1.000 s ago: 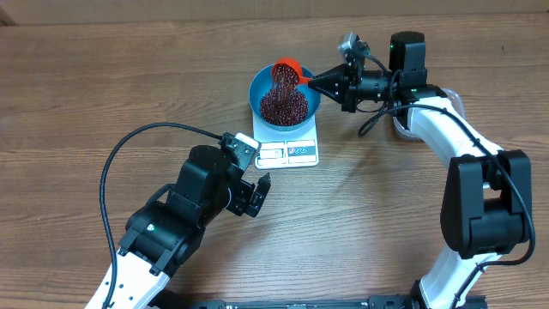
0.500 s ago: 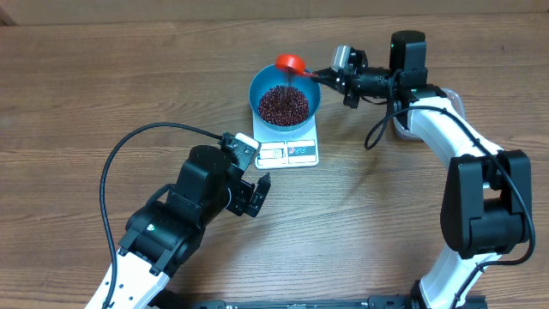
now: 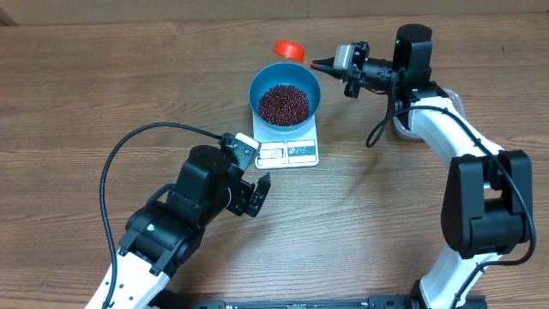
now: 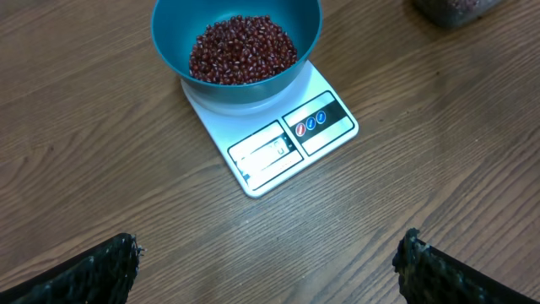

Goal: Scoop item into bowl and weigh 150g on scale
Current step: 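Carry the empty scoop back to the bean tub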

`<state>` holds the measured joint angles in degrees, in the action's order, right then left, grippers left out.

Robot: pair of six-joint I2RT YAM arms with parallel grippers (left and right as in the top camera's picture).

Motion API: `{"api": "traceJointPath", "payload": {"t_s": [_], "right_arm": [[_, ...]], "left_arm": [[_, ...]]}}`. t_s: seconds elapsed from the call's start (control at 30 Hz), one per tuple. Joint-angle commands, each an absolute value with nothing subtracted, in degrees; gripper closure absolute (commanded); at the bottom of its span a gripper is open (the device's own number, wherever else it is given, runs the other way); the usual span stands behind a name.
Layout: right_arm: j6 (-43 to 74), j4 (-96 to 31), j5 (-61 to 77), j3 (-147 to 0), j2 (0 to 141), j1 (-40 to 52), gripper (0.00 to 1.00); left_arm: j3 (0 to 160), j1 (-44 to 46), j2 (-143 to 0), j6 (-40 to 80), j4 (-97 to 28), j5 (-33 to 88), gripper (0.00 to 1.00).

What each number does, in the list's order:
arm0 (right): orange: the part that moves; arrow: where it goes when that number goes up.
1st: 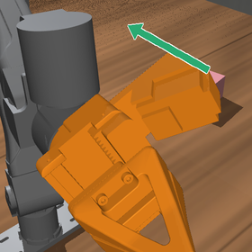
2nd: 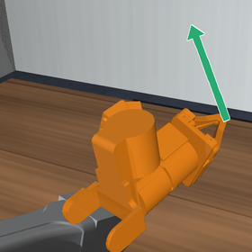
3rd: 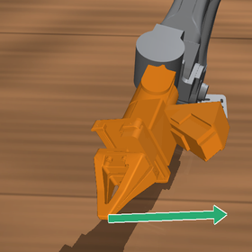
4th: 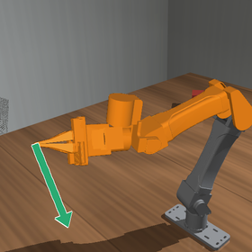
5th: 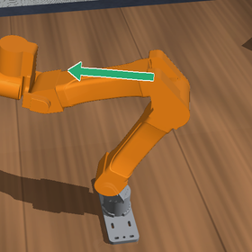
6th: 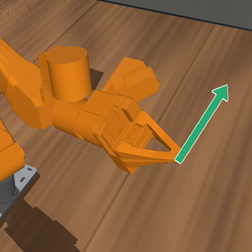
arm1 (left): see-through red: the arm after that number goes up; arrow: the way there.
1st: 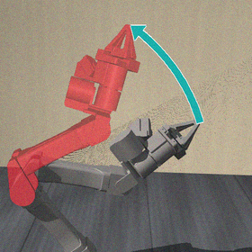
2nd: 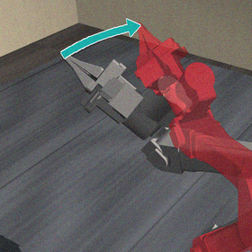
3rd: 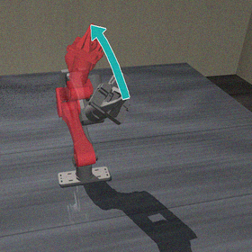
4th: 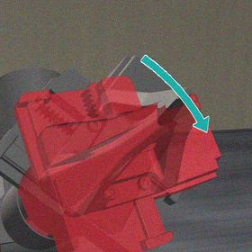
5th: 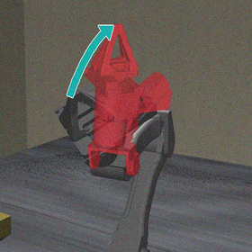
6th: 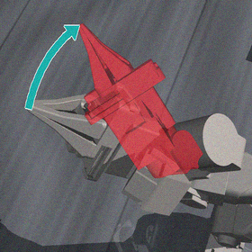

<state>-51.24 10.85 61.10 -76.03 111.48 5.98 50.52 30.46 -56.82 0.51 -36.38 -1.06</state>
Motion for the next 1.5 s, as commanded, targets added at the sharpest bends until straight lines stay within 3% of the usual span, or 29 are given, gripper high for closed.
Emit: {"api": "traceJointPath", "payload": {"t_s": [0.0, 0.17, 0.4, 0.57, 0.83, 1.2, 1.47], "right_arm": [[-38.3, 11.1, 63.3, -76.1, 107.9, 4.6, 0.96], [-22.3, 11.0, 63.2, -76.1, 105.9, -0.3, 0.96], [9.0, 7.4, 63.7, -76.1, 103.2, -11.5, 0.96], [17.8, 2.2, 70.1, -76.1, 99.9, -20.3, 0.96], [17.2, -10.3, 62.0, -76.1, 90.9, -29.4, 0.96], [-4.8, -36.8, 14.5, -76.1, 82.8, -26.5, 0.96], [-8.1, -44.1, 14.1, -76.1, 87.0, -25.4, 0.96]], "left_arm": [[50.2, 30.8, -56.9, 1.5, -36.2, -0.4, 0.01], [50.2, 30.8, -56.9, 1.5, -36.2, -0.4, 0.01], [50.2, 30.8, -56.9, 1.5, -36.2, -0.4, 0.00], [50.2, 30.8, -56.9, 1.5, -36.2, -0.4, 0.00], [50.2, 30.8, -56.9, 1.5, -36.2, -0.4, 0.00], [50.2, 30.8, -56.9, 1.5, -36.2, -0.4, 0.00], [50.2, 30.8, -56.9, 1.5, -36.2, -0.4, 0.00]]}}
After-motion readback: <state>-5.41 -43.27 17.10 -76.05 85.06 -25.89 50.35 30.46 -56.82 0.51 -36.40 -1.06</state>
